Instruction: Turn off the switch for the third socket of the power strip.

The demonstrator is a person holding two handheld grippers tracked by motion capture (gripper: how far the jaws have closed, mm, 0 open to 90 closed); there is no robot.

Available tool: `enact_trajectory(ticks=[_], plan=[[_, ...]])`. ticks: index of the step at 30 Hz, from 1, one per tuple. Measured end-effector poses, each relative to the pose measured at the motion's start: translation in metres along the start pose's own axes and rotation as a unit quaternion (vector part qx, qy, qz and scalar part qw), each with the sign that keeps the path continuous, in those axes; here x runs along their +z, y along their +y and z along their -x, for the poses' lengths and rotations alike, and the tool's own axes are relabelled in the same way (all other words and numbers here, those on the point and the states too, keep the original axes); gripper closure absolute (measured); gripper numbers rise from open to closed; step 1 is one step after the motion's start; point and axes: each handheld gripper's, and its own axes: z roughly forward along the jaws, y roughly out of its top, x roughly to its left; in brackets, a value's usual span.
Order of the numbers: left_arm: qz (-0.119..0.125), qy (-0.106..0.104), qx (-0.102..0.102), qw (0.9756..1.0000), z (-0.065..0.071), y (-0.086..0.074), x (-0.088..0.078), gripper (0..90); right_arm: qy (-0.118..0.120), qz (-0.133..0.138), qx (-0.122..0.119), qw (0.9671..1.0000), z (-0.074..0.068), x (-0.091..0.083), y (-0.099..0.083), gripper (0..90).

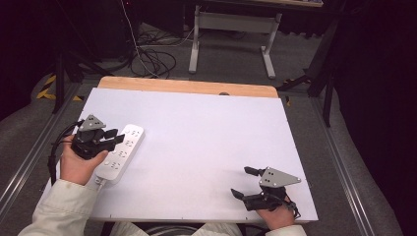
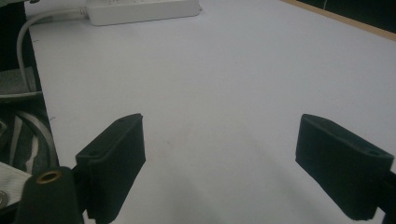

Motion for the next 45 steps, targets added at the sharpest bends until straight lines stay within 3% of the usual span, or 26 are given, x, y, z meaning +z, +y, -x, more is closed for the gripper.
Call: enact_trajectory(ticks=[5,11,22,25,35,40,45], plan=[[0.017,-0.042,-0.004,0.999,0.005,0.001,-0.01,52.3,0.0,0.001,0.0,1.0,0.0,0.0,0.0,16.0],[0.043,-0.075,0.004,0.9962,0.014,0.003,-0.024,43.3,0.0,0.002,0.0,1.0,0.0,-0.001,0.0,16.0],[0.058,-0.09,0.058,0.9926,0.043,-0.005,-0.041,31.0,0.001,0.001,-0.003,1.0,0.0,-0.001,0.0,16.0],[0.072,-0.1,0.059,0.9906,0.048,-0.011,-0.043,28.9,0.002,0.002,-0.004,1.0,-0.001,-0.001,0.0,16.0],[0.072,-0.132,0.062,0.9867,0.059,-0.036,-0.033,21.1,0.003,0.003,-0.005,1.0,-0.001,-0.001,0.001,16.0],[0.089,-0.15,0.066,0.9825,0.059,-0.052,-0.022,21.1,0.004,0.004,-0.004,1.0,-0.001,-0.001,0.001,15.9],[0.098,-0.154,0.084,0.9795,0.062,-0.063,-0.015,19.9,0.004,0.003,-0.005,1.0,-0.001,-0.001,0.001,16.0]])
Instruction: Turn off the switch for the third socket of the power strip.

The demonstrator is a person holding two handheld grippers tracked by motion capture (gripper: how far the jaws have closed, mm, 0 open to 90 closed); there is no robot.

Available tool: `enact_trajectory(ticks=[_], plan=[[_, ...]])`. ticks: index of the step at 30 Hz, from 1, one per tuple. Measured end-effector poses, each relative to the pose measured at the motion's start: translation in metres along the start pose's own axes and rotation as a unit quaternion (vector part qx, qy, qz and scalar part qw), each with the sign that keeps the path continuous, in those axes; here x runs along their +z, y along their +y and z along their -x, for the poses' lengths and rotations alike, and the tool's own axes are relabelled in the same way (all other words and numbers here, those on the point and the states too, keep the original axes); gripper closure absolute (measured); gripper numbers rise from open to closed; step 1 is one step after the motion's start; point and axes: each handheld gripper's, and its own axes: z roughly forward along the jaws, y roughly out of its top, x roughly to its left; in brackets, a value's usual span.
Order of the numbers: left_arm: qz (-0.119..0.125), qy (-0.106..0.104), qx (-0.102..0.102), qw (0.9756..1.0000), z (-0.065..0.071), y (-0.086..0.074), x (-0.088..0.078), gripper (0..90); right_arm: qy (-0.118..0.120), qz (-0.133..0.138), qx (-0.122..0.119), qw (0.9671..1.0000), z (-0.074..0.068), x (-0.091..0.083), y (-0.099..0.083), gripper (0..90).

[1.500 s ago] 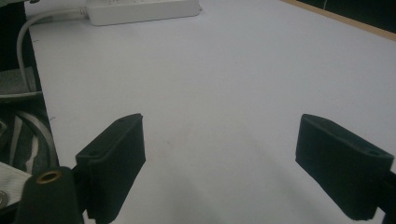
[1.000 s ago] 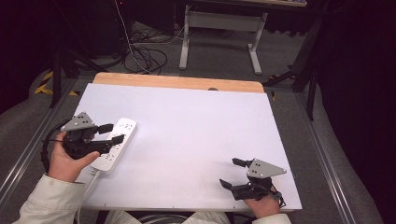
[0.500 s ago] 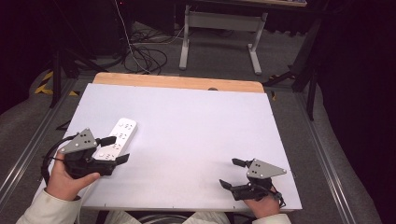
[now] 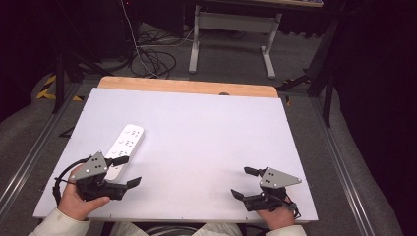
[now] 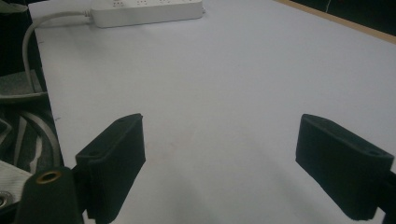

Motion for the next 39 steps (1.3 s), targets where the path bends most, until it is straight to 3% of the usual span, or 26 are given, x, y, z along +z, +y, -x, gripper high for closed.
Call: enact_trajectory(ticks=[8,16,18,21,27,31,37,39], plan=[[-0.001,0.0,-0.001,1.0,0.001,-0.017,0.005,18.7,0.001,0.0,0.001,1.0,0.0,0.0,0.0,15.9],[-0.024,0.005,0.005,0.9997,0.007,-0.029,0.014,18.8,0.001,0.0,0.0,1.0,0.0,0.0,0.0,16.0],[-0.041,0.023,0.017,0.9987,0.006,-0.031,0.014,17.8,0.001,-0.001,0.001,1.0,0.0,0.001,0.0,15.9],[-0.05,0.023,0.006,0.9984,0.003,-0.036,0.015,17.3,0.0,-0.003,0.001,1.0,0.0,0.001,0.0,16.0],[-0.032,0.007,-0.003,0.9994,0.005,-0.037,0.016,17.4,0.001,-0.003,0.003,1.0,0.0,0.001,0.0,15.9],[-0.014,-0.007,-0.025,0.9996,0.002,-0.036,0.017,17.4,0.003,-0.004,0.001,1.0,0.001,0.002,0.0,15.9],[-0.006,-0.004,-0.013,0.9999,0.002,-0.034,0.013,17.5,0.002,-0.003,0.001,1.0,0.001,0.002,0.0,15.9],[-0.007,0.002,0.0,1.0,0.003,-0.033,0.014,17.5,0.002,-0.004,0.001,1.0,0.001,0.002,0.0,16.0]])
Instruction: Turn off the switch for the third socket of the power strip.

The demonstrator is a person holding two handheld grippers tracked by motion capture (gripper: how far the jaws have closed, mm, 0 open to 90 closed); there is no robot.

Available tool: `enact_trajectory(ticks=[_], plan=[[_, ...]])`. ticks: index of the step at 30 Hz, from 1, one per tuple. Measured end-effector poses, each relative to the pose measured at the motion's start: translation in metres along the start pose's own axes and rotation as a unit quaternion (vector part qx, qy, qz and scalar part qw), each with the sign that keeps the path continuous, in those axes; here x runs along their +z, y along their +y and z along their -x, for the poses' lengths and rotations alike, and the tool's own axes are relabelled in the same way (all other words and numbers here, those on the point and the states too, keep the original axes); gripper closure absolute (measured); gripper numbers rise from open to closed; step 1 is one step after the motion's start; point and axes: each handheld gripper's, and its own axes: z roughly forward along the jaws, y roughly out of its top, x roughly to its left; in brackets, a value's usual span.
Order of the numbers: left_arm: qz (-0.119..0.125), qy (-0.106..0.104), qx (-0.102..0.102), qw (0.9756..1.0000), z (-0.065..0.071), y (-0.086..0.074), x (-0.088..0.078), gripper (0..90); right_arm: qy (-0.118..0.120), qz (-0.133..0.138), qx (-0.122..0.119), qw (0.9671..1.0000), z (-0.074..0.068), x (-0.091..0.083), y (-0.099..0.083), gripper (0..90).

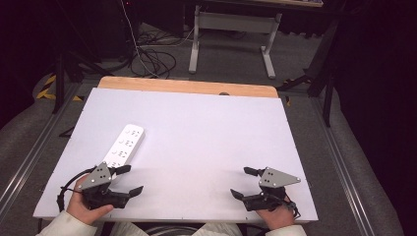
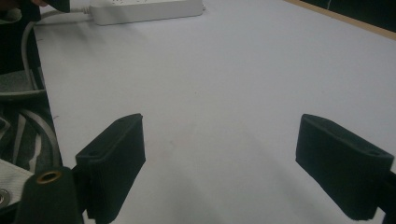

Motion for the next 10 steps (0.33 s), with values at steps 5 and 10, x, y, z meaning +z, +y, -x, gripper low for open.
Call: enact_trajectory(ticks=[5,10], plan=[[-0.008,0.013,0.023,0.9996,0.0038,0.0008,0.0004,17.6,0.0,0.001,0.0,1.0,-0.0001,-0.0004,0.0,15.9],[-0.005,0.018,0.02,0.9996,0.0041,0.001,-0.0004,17.6,0.0,-0.001,-0.001,1.0,-0.0001,-0.0001,0.0,15.9]])
